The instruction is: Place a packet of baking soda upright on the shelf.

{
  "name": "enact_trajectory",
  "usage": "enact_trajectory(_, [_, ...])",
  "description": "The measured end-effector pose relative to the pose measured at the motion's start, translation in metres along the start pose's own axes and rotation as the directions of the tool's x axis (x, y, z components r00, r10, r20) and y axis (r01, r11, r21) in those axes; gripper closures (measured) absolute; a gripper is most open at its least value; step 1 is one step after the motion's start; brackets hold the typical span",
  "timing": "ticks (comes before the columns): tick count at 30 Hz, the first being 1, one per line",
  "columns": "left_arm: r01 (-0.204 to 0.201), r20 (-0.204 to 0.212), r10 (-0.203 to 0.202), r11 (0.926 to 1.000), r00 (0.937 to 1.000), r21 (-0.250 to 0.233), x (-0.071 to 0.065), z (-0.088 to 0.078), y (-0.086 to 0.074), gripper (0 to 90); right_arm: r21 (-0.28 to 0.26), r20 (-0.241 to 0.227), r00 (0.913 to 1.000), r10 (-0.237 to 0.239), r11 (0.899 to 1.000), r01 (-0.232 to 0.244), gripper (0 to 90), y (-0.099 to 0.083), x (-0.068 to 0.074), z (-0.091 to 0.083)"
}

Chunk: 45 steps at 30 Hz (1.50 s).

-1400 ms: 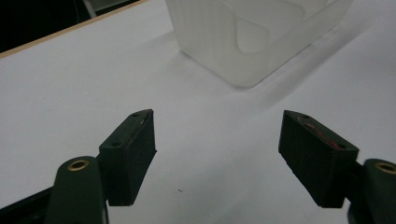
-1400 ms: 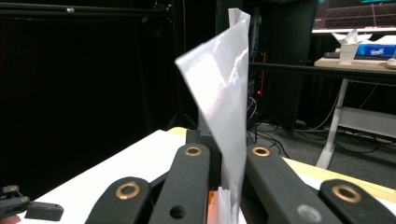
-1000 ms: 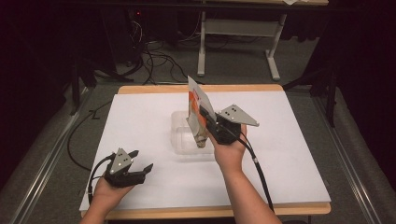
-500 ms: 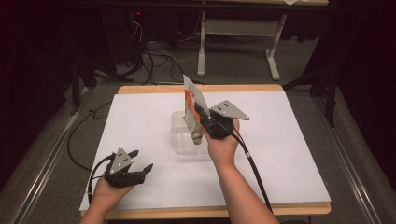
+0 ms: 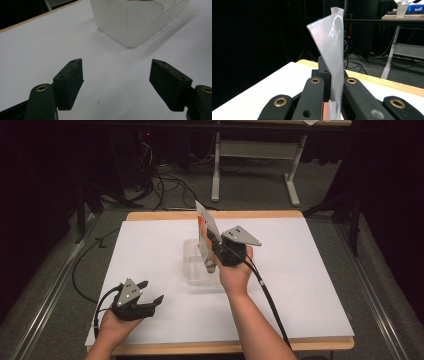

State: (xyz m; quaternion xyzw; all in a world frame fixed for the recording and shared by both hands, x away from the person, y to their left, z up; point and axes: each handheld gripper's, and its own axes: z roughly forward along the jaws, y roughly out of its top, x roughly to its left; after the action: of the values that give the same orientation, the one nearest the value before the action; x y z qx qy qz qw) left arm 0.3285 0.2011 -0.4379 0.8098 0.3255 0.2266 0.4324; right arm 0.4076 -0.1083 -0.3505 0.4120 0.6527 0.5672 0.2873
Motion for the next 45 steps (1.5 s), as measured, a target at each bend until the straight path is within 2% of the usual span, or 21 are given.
enact_trajectory(16, [-0.005, 0.001, 0.005, 1.0, 1.0, 0.006, 0.0, 0.001, 0.0, 27.6, 0.034, -0.008, 0.999, -0.044, 0.998, 0.044, 90.0, -0.012, 0.004, 0.016])
enact_trajectory(23, [0.0, 0.001, 0.0, 1.0, 1.0, 0.002, 0.001, 0.0, 0.0, 27.6, 0.056, -0.015, 0.9992, -0.036, 0.998, 0.037, 90.0, -0.021, 0.006, 0.02])
enact_trajectory(34, [-0.004, 0.004, 0.004, 1.0, 1.0, 0.005, 0.0, 0.001, 0.0, 27.5, 0.054, -0.027, 0.9986, -0.045, 0.997, 0.046, 90.0, -0.026, 0.008, 0.021])
enact_trajectory(45, [-0.01, 0.007, 0.01, 0.9999, 0.9999, 0.012, -0.001, 0.002, 0.0, 27.5, 0.061, -0.036, 0.9993, -0.008, 0.998, 0.011, 90.0, -0.037, 0.004, 0.016])
